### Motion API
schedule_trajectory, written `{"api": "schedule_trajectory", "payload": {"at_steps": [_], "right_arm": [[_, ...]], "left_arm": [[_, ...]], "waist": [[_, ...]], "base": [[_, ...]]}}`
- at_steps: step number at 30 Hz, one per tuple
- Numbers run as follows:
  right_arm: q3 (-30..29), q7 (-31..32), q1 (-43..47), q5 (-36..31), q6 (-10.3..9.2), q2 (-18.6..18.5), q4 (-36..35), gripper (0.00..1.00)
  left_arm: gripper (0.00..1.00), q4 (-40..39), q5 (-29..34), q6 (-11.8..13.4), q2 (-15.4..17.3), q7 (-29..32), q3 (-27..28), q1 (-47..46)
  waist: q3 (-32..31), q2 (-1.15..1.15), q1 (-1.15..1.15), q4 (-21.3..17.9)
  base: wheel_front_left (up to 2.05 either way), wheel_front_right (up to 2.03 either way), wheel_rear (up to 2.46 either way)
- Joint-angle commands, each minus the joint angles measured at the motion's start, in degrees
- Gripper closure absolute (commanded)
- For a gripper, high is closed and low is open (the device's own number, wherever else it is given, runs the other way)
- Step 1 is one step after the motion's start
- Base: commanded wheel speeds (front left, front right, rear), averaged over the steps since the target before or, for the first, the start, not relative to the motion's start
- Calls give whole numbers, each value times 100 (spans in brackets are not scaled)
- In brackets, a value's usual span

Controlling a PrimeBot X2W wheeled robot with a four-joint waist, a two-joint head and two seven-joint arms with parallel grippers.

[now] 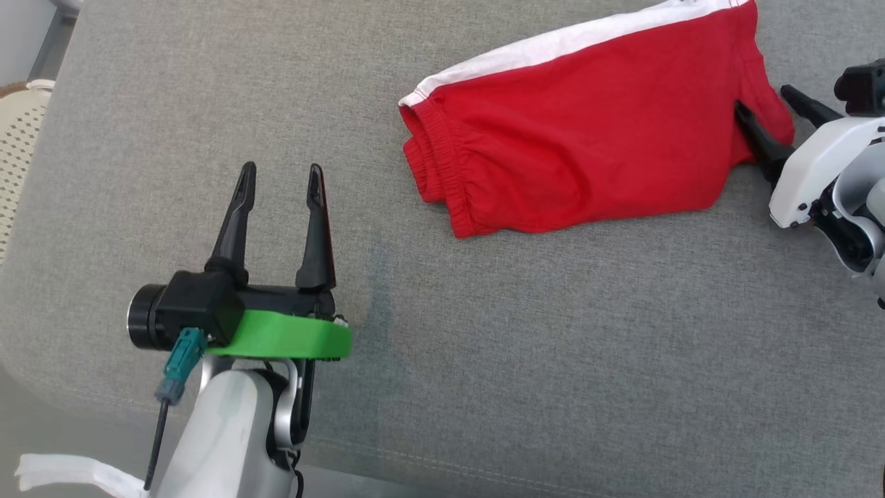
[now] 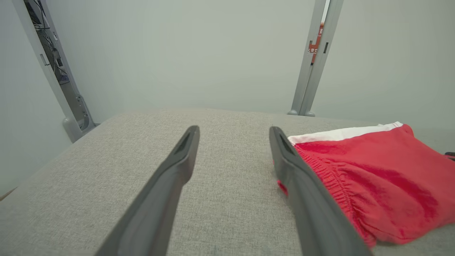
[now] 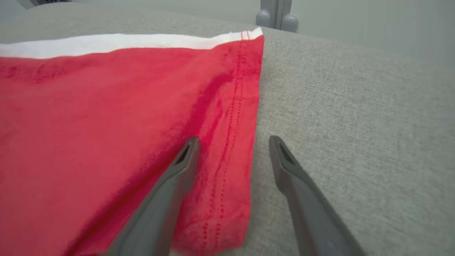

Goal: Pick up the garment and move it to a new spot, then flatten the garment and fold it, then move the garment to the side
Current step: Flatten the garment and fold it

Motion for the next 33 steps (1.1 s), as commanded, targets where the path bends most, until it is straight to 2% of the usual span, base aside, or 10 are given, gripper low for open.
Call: {"api": "schedule_trajectory", "payload": {"at_steps": [1, 2, 3, 4, 5, 6, 13, 21, 26, 33], "right_arm": [[46, 43, 65, 44, -8, 22, 40, 0], [77, 94, 82, 94, -8, 47, 62, 0], [102, 138, 91, 111, -8, 63, 77, 14], [125, 172, 92, 138, -8, 82, 94, 56], [140, 198, 97, 171, -8, 103, 114, 86], [147, 231, 109, 222, -8, 131, 138, 100], [205, -1, 158, 347, -8, 162, 108, 100], [67, -331, 570, 627, -9, -187, -189, 100], [-200, -407, 1083, 837, -9, -471, -467, 100], [-1039, -408, 1914, 826, -8, -774, -813, 100]], "left_arm": [[0, -59, 90, 3, -21, 2, 61, 131], [0, -99, 113, -3, -28, 2, 106, 192], [0, -120, 135, -14, -38, 2, 131, 232], [0, -144, 153, -26, -49, 2, 152, 267], [0, -152, 151, -28, -55, 2, 164, 302], [0, -125, 156, -38, -60, 2, 159, 344], [0, -90, 76, 27, -61, 2, 169, 415], [0, 25, 174, -98, -59, 2, 317, 580], [0, 62, 268, -159, -58, 2, 436, 691], [0, 104, 374, -270, -58, 2, 600, 809]], "waist": [[13, 0, 0, 34], [16, 0, 0, 46], [18, 0, 0, 56], [17, 0, 0, 67], [13, 0, 0, 73], [4, 0, 0, 77], [-213, 0, 0, -16], [-592, 0, 0, -363], [-770, 0, 0, -620], [-928, 0, 0, -854]], "base": [[0, 0, 0], [0, 0, 0], [0, 0, 0], [0, 0, 0], [0, 0, 0], [0, 0, 0], [0, 0, 0], [0, 0, 0], [0, 0, 0], [0, 0, 0]]}}
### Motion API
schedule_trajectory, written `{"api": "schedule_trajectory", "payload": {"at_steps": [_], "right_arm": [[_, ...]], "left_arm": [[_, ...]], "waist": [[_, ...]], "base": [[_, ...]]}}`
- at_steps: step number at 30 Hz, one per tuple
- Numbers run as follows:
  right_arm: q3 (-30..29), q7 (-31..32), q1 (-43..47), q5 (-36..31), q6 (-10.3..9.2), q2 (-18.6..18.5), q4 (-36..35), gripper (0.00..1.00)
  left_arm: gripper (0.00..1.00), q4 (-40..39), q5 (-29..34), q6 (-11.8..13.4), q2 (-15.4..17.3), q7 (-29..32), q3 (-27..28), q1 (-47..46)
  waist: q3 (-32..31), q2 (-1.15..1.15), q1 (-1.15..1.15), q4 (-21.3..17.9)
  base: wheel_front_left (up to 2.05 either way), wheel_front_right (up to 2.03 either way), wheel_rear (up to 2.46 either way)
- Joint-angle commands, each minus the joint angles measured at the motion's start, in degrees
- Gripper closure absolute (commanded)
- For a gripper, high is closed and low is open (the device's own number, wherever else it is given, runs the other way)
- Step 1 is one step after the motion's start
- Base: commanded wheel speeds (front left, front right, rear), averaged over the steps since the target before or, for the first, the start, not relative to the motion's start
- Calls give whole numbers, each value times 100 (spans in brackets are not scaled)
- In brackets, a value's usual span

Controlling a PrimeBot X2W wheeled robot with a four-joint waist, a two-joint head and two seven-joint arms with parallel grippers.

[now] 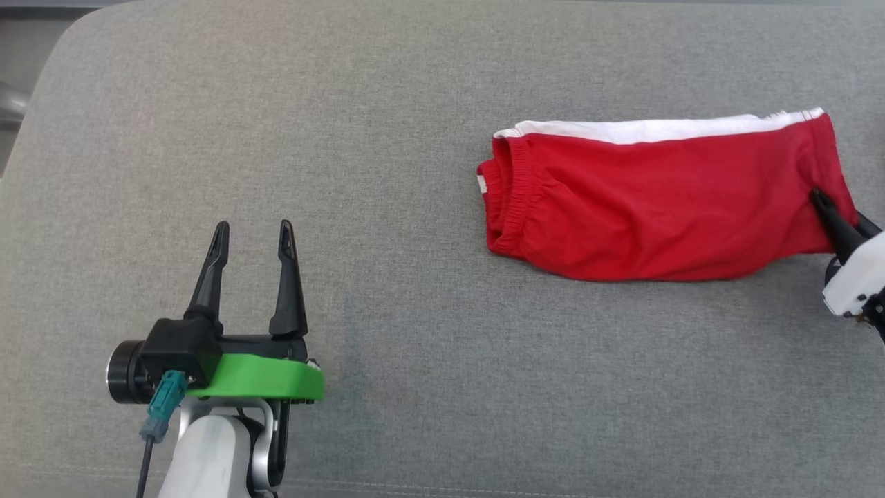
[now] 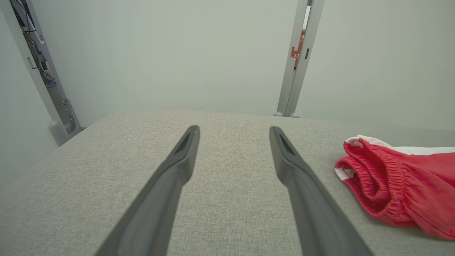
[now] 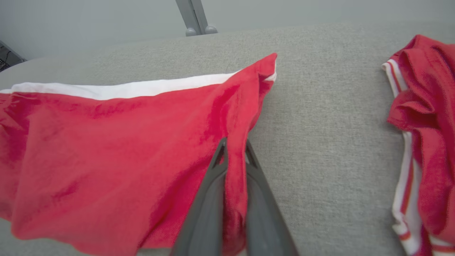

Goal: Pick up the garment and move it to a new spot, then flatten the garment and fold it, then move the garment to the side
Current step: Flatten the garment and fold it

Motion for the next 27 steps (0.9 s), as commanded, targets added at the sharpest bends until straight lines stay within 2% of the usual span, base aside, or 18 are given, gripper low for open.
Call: {"api": "schedule_trajectory", "payload": {"at_steps": [1, 8, 16, 21, 27], "right_arm": [[-157, -21, 241, -44, -8, -52, -53, 100], [-892, -22, 935, -412, -8, 68, -238, 100], [-1472, -22, 771, -1117, -8, 444, -475, 100], [-1633, -22, 655, -1478, -8, 751, -781, 100], [-1544, -23, 509, -1813, -8, 1139, -1100, 100]], "left_arm": [[0, -12, 46, -13, 12, 2, -5, 117], [0, -50, 71, 22, 12, 2, -24, 218], [0, 46, 123, -45, 12, 2, 18, 246], [0, 61, 124, -80, 12, 2, 36, 309], [0, 60, 100, -89, 12, 2, 41, 345]], "waist": [[-123, 0, 0, -117], [-185, 0, 0, -215], [-361, 0, 0, -283], [-455, 0, 0, -262], [-502, 0, 0, -185]], "base": [[0, 0, 0], [0, 0, 0], [0, 0, 0], [0, 0, 0], [0, 0, 0]]}}
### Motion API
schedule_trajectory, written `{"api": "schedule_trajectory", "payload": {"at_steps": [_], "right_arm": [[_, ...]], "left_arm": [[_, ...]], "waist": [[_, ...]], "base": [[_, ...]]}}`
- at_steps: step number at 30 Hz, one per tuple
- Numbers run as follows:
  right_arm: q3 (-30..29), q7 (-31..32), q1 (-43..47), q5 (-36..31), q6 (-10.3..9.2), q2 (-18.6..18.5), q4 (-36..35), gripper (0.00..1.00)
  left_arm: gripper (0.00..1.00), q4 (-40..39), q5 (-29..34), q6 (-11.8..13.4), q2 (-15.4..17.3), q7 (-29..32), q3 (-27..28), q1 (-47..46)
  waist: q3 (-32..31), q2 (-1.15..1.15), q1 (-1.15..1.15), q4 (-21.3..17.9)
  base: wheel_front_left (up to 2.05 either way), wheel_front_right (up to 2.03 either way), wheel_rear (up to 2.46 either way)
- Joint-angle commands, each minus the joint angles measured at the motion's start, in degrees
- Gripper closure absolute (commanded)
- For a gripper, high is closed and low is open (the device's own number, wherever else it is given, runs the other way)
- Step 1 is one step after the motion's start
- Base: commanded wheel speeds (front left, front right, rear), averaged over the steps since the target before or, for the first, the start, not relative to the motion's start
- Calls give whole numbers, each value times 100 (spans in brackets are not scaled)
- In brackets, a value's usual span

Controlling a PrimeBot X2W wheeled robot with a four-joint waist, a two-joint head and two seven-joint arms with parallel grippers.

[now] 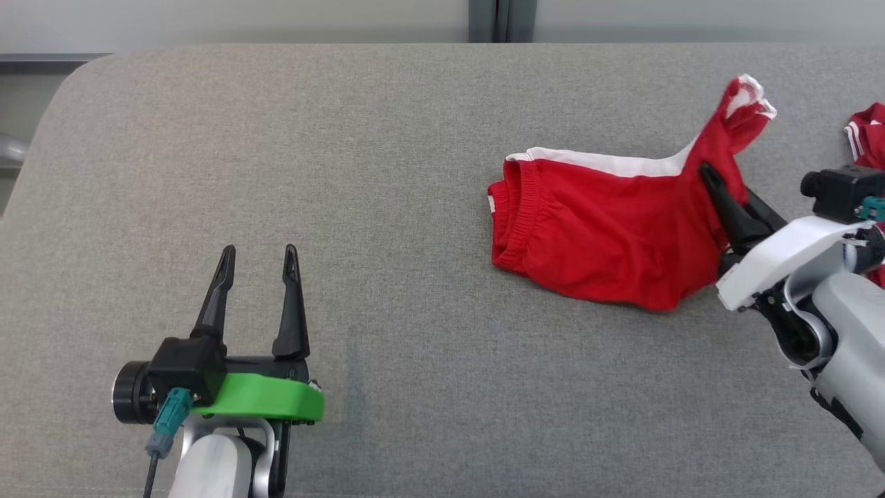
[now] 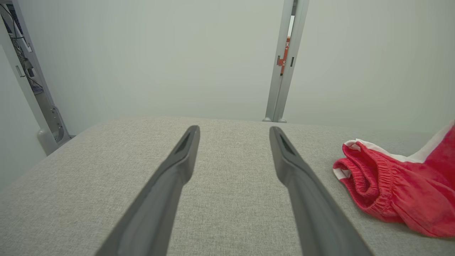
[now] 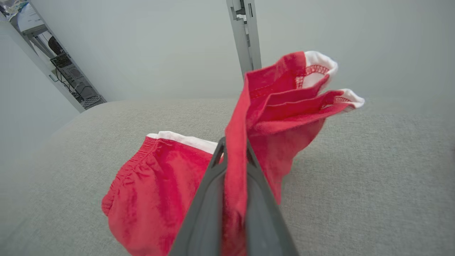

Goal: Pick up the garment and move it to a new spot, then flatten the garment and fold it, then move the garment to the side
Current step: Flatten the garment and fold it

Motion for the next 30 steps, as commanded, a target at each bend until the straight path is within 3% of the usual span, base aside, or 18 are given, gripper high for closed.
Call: {"api": "schedule_trajectory", "payload": {"at_steps": [1, 19, 20, 21, 22, 27, 30], "right_arm": [[43, -3, -100, -106, -8, 85, -68, 100], [414, 66, 203, -719, -8, 1438, 218, 100], [419, 51, 232, -760, -8, 1501, 266, 95], [408, 31, 233, -786, -8, 1535, 288, 67], [390, 15, 229, -808, -8, 1566, 305, 0], [128, -22, 155, -953, -8, 1389, 164, 0], [-329, -18, 192, -1120, -8, 1121, -148, 0]], "left_arm": [[0, -10, 34, 0, 13, 2, 2, 96], [0, -81, -219, 189, 12, 2, -363, -160], [0, -82, -223, 202, 12, 2, -378, -172], [0, -84, -223, 204, 12, 2, -385, -179], [0, -79, -214, 214, 12, 2, -387, -180], [0, -37, -139, 213, 12, 2, -346, -147], [0, -24, -138, 195, 12, 2, -336, -139]], "waist": [[-5, 0, 0, 47], [351, 0, 0, 499], [361, 0, 0, 504], [366, 0, 0, 504], [367, 0, 0, 500], [316, 0, 0, 431], [296, 0, 0, 382]], "base": [[0, 0, 0], [0, 0, 0], [0, 0, 0], [0, 0, 0], [0, 0, 0], [0, 0, 0], [0, 0, 0]]}}
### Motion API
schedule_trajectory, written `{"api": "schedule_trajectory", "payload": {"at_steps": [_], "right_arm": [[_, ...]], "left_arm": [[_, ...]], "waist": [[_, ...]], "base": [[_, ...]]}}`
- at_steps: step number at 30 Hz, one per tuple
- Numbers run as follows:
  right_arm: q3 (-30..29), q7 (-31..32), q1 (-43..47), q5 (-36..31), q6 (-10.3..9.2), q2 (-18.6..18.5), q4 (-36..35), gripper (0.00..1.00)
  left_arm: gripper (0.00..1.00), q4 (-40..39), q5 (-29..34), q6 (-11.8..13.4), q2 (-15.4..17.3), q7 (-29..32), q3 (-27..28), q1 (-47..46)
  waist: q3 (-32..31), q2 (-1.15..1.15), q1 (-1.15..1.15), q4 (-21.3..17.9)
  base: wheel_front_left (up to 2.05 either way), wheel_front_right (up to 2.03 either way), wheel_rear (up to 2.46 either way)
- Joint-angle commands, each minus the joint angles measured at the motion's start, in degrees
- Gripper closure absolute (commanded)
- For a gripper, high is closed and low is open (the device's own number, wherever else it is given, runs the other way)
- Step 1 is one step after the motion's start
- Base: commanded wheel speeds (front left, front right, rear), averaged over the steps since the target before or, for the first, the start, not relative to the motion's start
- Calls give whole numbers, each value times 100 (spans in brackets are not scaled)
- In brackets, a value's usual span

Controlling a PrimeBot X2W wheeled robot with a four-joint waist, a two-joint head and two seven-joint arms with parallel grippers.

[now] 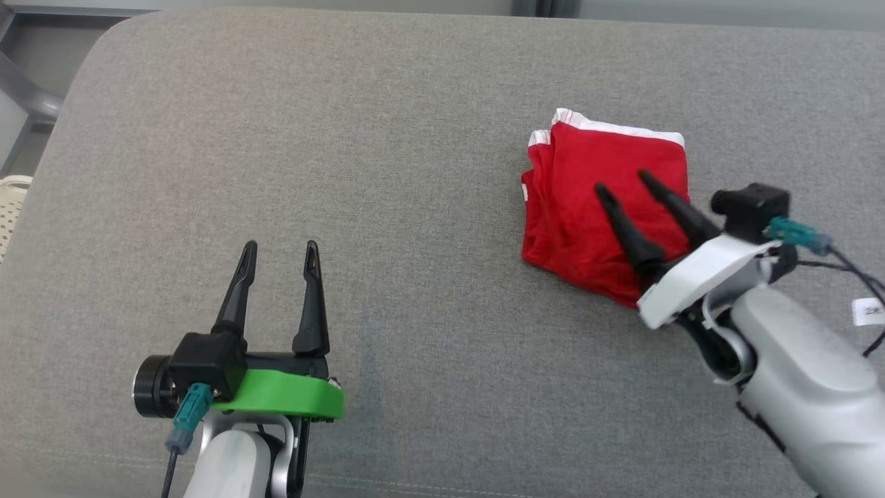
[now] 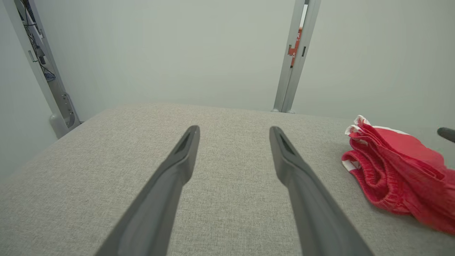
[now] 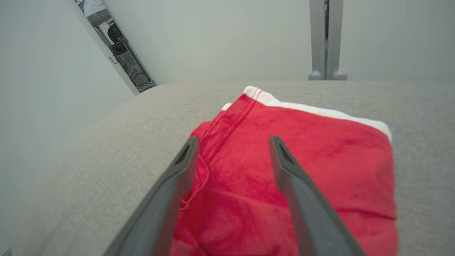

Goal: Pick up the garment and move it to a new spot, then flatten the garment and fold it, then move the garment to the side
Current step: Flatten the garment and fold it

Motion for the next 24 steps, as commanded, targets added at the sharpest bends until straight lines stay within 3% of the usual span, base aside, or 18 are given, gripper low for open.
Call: {"api": "schedule_trajectory", "payload": {"at_steps": [1, 9, 10, 11, 24], "right_arm": [[-194, -21, 52, -90, -8, -128, -103, 0], [-1273, -19, 410, -432, -8, -572, -318, 0], [-1330, -19, 440, -473, -8, -577, -295, 65], [-1362, -19, 462, -490, -8, -566, -271, 99], [-738, -20, 469, -792, -6, 135, 379, 100]], "left_arm": [[0, -2, 9, 0, 12, 2, 19, -56], [0, -6, -2, -32, 12, 2, -39, -122], [0, -4, -3, -36, 12, 2, -49, -136], [0, -4, -2, -42, 12, 2, -60, -147], [0, 15, 12, -7, 12, 2, -176, -228]], "waist": [[-16, 0, 0, -30], [10, 0, 0, -36], [19, 0, 0, -24], [26, 0, 0, -13], [167, 0, 0, 194]], "base": [[0, 0, 0], [0, 0, 0], [0, 0, 0], [0, 0, 0], [0, 0, 0]]}}
